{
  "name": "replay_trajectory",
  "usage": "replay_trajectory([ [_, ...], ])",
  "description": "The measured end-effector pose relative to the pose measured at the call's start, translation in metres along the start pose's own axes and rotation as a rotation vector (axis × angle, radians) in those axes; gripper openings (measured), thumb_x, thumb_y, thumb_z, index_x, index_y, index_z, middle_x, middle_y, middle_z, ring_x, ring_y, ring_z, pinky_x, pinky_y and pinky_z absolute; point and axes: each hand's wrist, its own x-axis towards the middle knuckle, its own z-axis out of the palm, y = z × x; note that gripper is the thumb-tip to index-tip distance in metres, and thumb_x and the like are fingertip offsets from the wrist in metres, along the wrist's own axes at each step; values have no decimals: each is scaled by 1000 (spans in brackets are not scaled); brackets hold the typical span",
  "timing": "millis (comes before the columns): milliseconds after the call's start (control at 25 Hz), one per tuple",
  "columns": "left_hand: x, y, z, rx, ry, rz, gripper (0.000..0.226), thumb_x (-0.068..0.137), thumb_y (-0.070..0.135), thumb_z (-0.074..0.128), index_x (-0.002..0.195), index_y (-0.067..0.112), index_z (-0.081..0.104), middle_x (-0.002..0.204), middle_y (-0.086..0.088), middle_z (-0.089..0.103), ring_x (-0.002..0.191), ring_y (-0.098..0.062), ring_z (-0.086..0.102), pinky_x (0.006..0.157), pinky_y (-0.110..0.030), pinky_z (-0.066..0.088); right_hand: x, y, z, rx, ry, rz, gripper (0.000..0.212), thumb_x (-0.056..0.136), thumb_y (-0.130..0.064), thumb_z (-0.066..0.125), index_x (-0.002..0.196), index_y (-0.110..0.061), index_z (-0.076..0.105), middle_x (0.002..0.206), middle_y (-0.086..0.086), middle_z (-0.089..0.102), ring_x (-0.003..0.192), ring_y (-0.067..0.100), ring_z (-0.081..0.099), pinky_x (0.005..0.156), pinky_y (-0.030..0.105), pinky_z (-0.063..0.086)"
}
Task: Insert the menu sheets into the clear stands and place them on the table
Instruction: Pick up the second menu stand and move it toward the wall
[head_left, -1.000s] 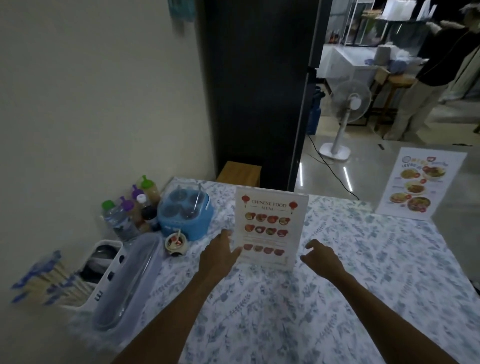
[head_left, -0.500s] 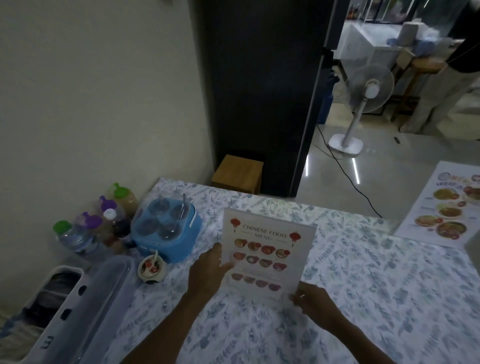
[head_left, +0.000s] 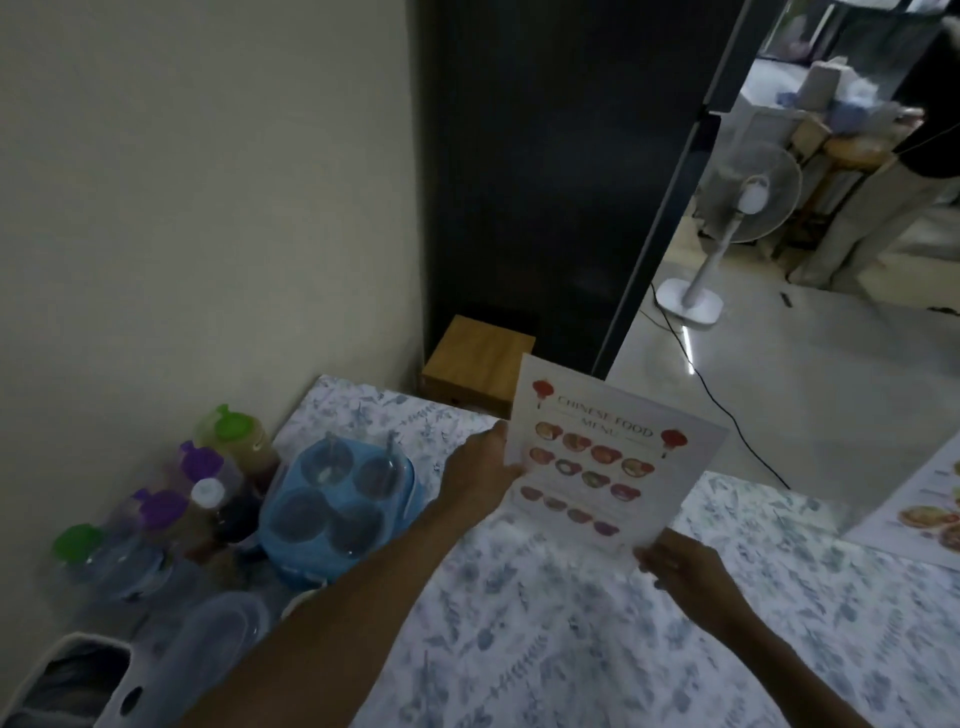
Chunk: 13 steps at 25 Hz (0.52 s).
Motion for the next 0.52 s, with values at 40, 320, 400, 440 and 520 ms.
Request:
replay_trajectory([
  [40,17,-6,-16,15,-17,-1,51,90,46,67,131,18,54,130,-7,65,117,-30,64,98,-43,51,12,-15,9,3,22,11,24,96,-19,60,119,-18,68,98,1,73,87,21,71,78,44,61],
  [320,103,-97,-139,57,54,-24,52,91,31,70,135,9,53,128,-13,66,110,-31,66,92,-41,55,129,-144,92,82,74,-5,24,94,-23,65,115,-13,69,92,6,75,82,16,73,69,35,61],
  [400,112,-133,-171,90,114,-75,46,90,24,73,128,7,57,123,-16,68,106,-33,68,89,-43,57,162,-178,124,82,23,-31,23,94,-22,64,116,-14,68,95,7,74,84,18,72,71,37,62],
  [440,114,-147,-185,105,137,-110,44,89,24,73,126,7,57,121,-17,69,104,-34,69,88,-44,58,175,-192,139,63,-1,-51,22,95,-21,63,116,-14,68,97,7,74,84,17,72,72,36,62],
  [520,121,-176,-202,138,166,-194,40,89,25,73,120,6,58,116,-18,68,101,-36,69,85,-44,58,197,-215,166,19,-42,-112,21,96,-19,61,115,-13,67,102,4,73,84,15,72,70,32,61],
])
